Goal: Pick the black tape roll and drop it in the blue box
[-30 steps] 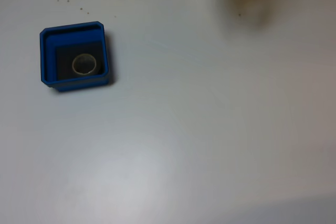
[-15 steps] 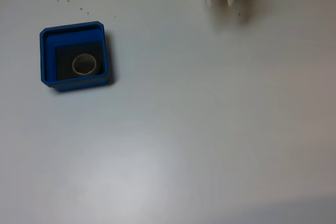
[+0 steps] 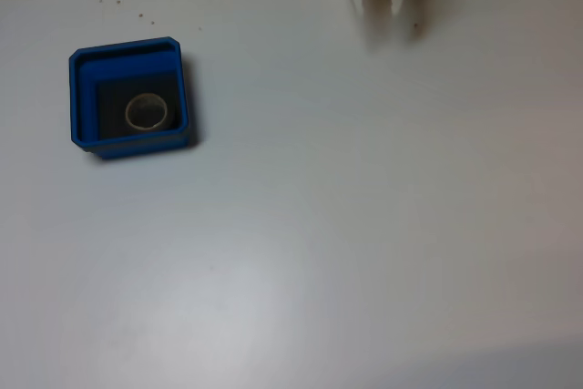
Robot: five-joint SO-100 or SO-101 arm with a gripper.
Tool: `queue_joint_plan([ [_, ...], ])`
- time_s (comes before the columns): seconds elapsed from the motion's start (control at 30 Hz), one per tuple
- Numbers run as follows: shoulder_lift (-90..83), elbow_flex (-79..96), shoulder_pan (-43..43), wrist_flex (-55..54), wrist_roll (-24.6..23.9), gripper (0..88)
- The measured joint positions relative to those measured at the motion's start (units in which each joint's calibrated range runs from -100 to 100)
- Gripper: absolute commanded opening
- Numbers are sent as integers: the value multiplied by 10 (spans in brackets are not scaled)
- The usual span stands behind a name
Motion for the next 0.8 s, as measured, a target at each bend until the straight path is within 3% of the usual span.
queue_joint_plan([
  [0.8, -21, 170, 0, 0, 1, 193],
])
